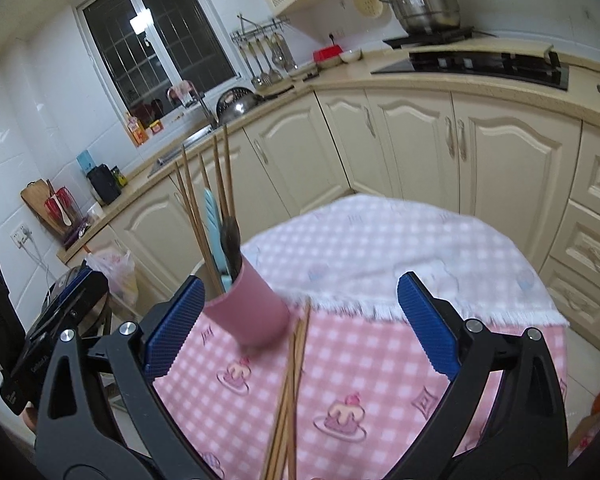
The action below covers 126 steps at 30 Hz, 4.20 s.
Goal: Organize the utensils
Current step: 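Withdraw both tools from the cup toward the remaining chopsticks, then close the right tool on a chopstick while the left tool reaches another chopstick, then close the left tool on a chopstick and lift both chopsticks upright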
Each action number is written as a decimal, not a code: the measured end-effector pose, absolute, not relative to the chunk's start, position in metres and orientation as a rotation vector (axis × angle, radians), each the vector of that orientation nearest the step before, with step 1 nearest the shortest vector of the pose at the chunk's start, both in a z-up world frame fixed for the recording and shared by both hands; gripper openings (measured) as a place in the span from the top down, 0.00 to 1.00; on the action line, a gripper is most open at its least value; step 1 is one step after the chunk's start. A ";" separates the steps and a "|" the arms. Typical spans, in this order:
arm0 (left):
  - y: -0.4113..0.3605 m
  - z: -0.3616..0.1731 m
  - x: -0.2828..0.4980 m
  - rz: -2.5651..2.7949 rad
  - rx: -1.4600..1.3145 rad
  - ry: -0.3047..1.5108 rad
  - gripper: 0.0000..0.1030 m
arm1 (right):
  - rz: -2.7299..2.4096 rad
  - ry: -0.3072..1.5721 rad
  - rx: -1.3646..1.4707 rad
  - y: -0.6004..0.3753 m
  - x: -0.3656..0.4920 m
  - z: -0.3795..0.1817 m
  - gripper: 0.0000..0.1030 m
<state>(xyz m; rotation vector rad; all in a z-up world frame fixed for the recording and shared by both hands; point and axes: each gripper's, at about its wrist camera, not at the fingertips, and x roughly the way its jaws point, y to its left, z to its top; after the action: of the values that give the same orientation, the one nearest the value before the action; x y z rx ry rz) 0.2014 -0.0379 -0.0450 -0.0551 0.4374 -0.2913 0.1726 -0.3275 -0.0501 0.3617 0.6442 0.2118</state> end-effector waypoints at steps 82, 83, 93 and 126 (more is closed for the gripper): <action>-0.121 -0.202 0.259 -0.188 0.129 1.025 0.24 | 0.303 1.102 0.099 -0.288 0.179 -0.175 0.80; -0.122 -0.202 0.258 -0.191 0.131 1.022 0.26 | 0.302 1.103 0.098 -0.288 0.179 -0.175 0.80; -0.132 -0.196 0.272 -0.303 0.179 1.053 0.57 | 0.271 1.131 0.099 -0.281 0.204 -0.173 0.79; -0.065 -0.121 0.202 -0.456 -0.011 0.715 0.95 | 0.237 1.130 -0.044 -0.263 0.203 -0.170 0.67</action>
<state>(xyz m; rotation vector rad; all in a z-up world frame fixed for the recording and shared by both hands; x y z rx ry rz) 0.2022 -0.0647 -0.1214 -0.0113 0.7149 -0.4563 0.2028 -0.2625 -0.1698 -0.0436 1.1301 0.2367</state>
